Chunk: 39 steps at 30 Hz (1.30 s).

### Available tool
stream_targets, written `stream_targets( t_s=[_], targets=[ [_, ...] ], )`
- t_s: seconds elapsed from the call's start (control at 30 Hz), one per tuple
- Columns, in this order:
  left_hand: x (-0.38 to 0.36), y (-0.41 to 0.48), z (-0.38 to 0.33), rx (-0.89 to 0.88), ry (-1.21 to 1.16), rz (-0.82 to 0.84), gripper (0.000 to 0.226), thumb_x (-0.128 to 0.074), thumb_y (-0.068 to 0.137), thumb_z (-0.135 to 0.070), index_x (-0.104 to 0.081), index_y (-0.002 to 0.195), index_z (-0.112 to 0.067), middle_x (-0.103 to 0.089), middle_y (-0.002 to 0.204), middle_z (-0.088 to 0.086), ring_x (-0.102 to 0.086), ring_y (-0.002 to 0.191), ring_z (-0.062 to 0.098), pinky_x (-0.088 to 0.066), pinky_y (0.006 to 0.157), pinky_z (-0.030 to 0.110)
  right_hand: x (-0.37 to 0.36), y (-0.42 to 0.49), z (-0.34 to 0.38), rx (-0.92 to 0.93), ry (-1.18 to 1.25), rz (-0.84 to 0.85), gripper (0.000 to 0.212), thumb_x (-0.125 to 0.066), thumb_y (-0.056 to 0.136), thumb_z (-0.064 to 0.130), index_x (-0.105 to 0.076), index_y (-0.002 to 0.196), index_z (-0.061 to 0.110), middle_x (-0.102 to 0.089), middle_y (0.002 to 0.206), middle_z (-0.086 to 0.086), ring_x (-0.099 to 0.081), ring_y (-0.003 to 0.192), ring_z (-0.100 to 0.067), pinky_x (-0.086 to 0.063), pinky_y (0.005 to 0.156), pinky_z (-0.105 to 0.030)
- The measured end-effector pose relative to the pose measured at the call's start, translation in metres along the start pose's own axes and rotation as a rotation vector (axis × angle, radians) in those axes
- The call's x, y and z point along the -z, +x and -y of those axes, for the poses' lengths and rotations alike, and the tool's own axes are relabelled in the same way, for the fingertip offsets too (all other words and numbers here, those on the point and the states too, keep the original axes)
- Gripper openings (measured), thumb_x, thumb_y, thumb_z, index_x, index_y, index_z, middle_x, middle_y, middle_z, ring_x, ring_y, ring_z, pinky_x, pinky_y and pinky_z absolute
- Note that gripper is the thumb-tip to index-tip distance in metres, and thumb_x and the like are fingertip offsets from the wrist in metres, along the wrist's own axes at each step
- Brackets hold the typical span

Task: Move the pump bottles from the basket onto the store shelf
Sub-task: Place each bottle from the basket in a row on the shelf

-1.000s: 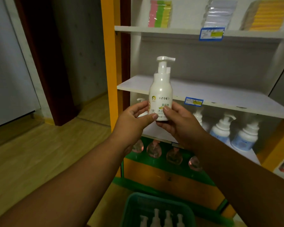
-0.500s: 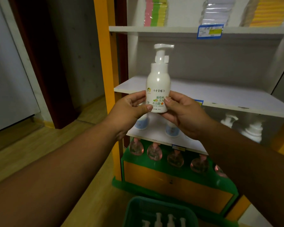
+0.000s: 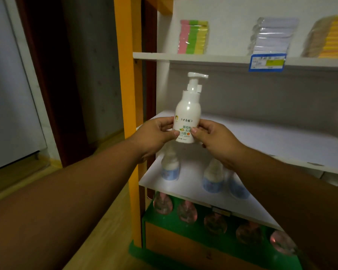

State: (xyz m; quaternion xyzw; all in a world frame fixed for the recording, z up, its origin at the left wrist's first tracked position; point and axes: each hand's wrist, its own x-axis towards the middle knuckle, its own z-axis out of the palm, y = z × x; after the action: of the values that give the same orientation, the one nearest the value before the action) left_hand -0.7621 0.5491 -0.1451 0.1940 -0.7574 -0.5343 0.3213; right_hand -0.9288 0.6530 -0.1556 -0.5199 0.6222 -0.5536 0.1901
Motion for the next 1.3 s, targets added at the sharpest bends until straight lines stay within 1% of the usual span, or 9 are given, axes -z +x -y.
stream_targets(
  t_s=[0.07,0.13,0.23,0.3,0.43,0.63,0.97,1.07,1.3],
  targets=[
    [0.003,0.019,0.001,-0.008,0.092,0.008,0.044,-0.061,0.094,-0.001,-0.057,0.137,-0.008,-0.067,0.128,0.005,-0.066,0.113,0.013,-0.054,0.095,0.028,-0.002,0.017,-0.006,-0.024,-0.009,-0.002,0.034,-0.060,0.100,0.018,-0.062,0.134,0.014,-0.075,0.113,0.007,-0.073,0.091,0.000,-0.052,0.068,-0.009],
    [0.005,0.038,0.004,-0.002,0.142,0.005,0.042,-0.062,0.094,-0.002,-0.058,0.136,-0.008,-0.067,0.128,0.005,-0.064,0.115,0.016,-0.052,0.100,0.033,-0.003,0.034,-0.012,-0.026,-0.049,-0.008,0.036,-0.059,0.101,0.016,-0.060,0.136,0.013,-0.073,0.118,0.003,-0.072,0.098,-0.003,-0.055,0.078,-0.014],
    [0.008,0.063,0.009,-0.015,0.260,0.004,0.037,-0.064,0.095,-0.011,-0.062,0.131,-0.014,-0.068,0.126,-0.001,-0.064,0.107,0.008,-0.051,0.083,0.018,0.003,0.059,-0.012,0.003,-0.253,0.018,0.037,-0.060,0.100,0.021,-0.061,0.136,0.014,-0.071,0.124,-0.001,-0.068,0.111,-0.014,-0.052,0.102,-0.034],
    [0.011,0.077,0.011,0.003,0.300,0.006,0.035,-0.064,0.095,-0.015,-0.063,0.129,-0.016,-0.069,0.123,-0.003,-0.064,0.104,0.005,-0.048,0.079,0.017,0.007,0.072,-0.009,-0.025,-0.345,0.036,0.038,-0.060,0.100,0.024,-0.060,0.136,0.014,-0.070,0.128,-0.004,-0.066,0.115,-0.019,-0.048,0.107,-0.040],
    [0.017,0.097,0.017,0.021,0.301,-0.007,0.033,-0.065,0.094,-0.017,-0.064,0.126,-0.016,-0.072,0.117,-0.003,-0.067,0.103,0.007,-0.051,0.083,0.022,0.008,0.094,-0.011,-0.062,-0.357,0.036,0.038,-0.060,0.100,0.024,-0.061,0.135,0.010,-0.069,0.128,-0.008,-0.065,0.116,-0.025,-0.047,0.108,-0.046],
    [0.021,0.112,0.026,0.073,0.298,-0.014,0.028,-0.065,0.094,-0.016,-0.065,0.122,-0.017,-0.074,0.105,-0.007,-0.068,0.089,-0.001,-0.050,0.069,0.017,0.004,0.114,-0.020,-0.070,-0.404,0.023,0.034,-0.061,0.099,0.025,-0.063,0.129,0.010,-0.071,0.122,-0.009,-0.067,0.110,-0.026,-0.049,0.105,-0.046],
    [0.017,0.122,0.033,0.052,0.330,0.010,0.031,-0.064,0.094,-0.016,-0.063,0.125,-0.021,-0.072,0.109,-0.011,-0.067,0.096,0.002,-0.050,0.073,0.018,0.006,0.112,-0.029,-0.079,-0.365,-0.010,0.032,-0.062,0.099,0.025,-0.065,0.125,0.007,-0.071,0.119,-0.011,-0.067,0.111,-0.027,-0.048,0.106,-0.047],
    [0.019,0.120,0.035,0.062,0.324,0.005,0.032,-0.064,0.095,-0.016,-0.062,0.127,-0.021,-0.071,0.114,-0.009,-0.067,0.099,0.006,-0.053,0.079,0.024,0.002,0.112,-0.027,-0.075,-0.377,-0.001,0.033,-0.062,0.098,0.025,-0.064,0.127,0.007,-0.071,0.119,-0.010,-0.067,0.110,-0.027,-0.049,0.105,-0.046],
    [0.023,0.116,0.034,0.078,0.350,-0.041,0.034,-0.064,0.095,-0.018,-0.058,0.128,-0.020,-0.068,0.121,-0.005,-0.063,0.093,0.002,-0.050,0.072,0.021,-0.009,0.112,-0.023,-0.085,-0.394,-0.013,0.032,-0.060,0.100,0.026,-0.064,0.126,0.008,-0.071,0.119,-0.009,-0.066,0.108,-0.025,-0.050,0.103,-0.044]
  ],
)
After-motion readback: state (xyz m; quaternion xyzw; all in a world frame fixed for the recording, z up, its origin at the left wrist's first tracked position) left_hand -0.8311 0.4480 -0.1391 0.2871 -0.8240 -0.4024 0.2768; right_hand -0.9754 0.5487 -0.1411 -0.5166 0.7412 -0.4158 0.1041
